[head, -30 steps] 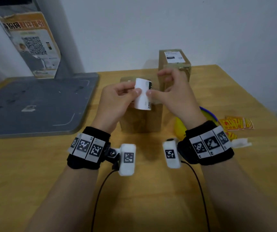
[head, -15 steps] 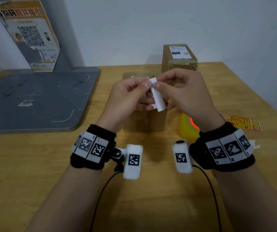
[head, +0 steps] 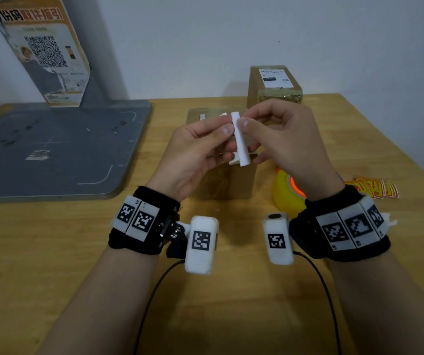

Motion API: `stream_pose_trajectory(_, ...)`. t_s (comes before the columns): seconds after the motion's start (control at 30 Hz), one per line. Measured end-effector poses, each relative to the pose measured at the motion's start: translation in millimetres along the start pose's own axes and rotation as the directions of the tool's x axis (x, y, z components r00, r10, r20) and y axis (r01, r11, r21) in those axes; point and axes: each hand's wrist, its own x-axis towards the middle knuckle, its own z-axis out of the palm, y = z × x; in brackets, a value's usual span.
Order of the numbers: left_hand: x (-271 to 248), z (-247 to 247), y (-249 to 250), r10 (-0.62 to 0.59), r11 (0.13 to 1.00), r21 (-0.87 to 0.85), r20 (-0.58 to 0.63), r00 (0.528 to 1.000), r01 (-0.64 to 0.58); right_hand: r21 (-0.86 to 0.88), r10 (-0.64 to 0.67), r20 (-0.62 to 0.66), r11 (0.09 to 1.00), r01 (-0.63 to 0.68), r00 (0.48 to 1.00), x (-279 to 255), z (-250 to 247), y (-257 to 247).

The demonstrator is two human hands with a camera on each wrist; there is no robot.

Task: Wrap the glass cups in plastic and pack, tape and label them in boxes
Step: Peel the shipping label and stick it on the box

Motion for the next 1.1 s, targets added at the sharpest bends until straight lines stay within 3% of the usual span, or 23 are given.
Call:
stream_pose_trajectory(0.17, 0.7, 0.9, -0.7, 0.011, 0.999, -0.034, -0.019, 1.000, -0.012, 0.002, 0.007, 0.032, 1.000, -0.007, 0.999, -1.8, 0.6, -2.8)
stream_pose_trajectory(0.4, 3.0, 1.0, -3.8, 0.040, 0.997, 0.064, -0.116, 0.992, -0.033, 0.016, 0.000, 0.064, 1.000, -0.001, 0.998, -3.0, -0.3, -3.3)
stream_pose_trajectory(0.63, -3.3, 9.0, 1.5, 0.120, 0.989, 0.104, -0.123, 0.985, -0.107, 0.047, -0.002, 0.024, 0.999, 0.001, 1.000, -1.0, -1.0, -0.3)
stream_pose_trajectory(1.1, -3.1, 12.5, 1.8, 0.127, 0.985, 0.143, -0.222, 0.967, -0.096, -0.022, -0.020, -0.026, 1.000, 0.019, 0.999, 0.4, 2.1, 4.2)
